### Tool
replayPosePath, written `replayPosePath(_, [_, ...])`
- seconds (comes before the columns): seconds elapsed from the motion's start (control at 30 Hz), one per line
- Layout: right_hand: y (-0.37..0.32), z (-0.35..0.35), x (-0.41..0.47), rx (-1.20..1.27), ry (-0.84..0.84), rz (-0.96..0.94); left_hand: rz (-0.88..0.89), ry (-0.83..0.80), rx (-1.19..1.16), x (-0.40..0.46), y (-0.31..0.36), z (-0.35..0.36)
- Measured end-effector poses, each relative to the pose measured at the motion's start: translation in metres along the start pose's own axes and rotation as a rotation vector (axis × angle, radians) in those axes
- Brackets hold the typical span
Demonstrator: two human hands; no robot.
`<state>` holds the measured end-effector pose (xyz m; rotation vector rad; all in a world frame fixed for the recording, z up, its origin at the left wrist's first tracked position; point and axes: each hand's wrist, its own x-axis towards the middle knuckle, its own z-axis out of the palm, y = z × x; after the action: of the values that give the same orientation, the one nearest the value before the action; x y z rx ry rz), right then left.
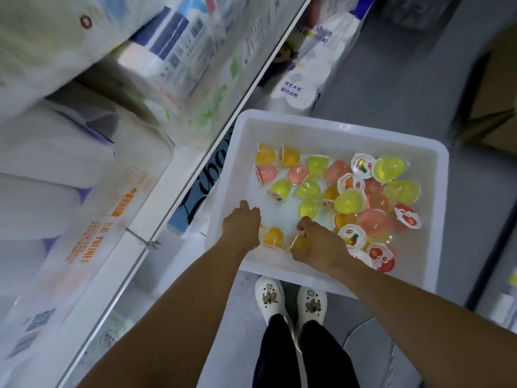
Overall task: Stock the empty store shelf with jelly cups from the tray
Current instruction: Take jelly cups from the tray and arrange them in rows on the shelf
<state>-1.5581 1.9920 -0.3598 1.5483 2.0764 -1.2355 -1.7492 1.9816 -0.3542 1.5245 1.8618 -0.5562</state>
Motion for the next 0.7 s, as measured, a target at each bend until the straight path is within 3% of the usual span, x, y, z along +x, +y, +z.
replayPosePath(0.17, [-0.011, -0.034, -0.037, 0.116, 0.1, -0.001, -0.13, 0.125, -0.609, -0.052, -0.001, -0.024])
replayPosePath(0.27, [-0.034, -0.061, -0.064, 0.21, 0.144, -0.04, -0.157, 0.202, -0.815, -0.094, 0.001, -0.044])
replayPosePath(0.5, [-0.107, -0.129, -0.129, 0.382, 0.226, -0.255, -0.215, 0.427, -1.068, -0.199, -0.01, -0.103])
replayPosePath(0.7, [-0.183, -0.169, -0.174, 0.446, 0.207, -0.434, -0.144, 0.639, -1.125, -0.296, -0.029, -0.152])
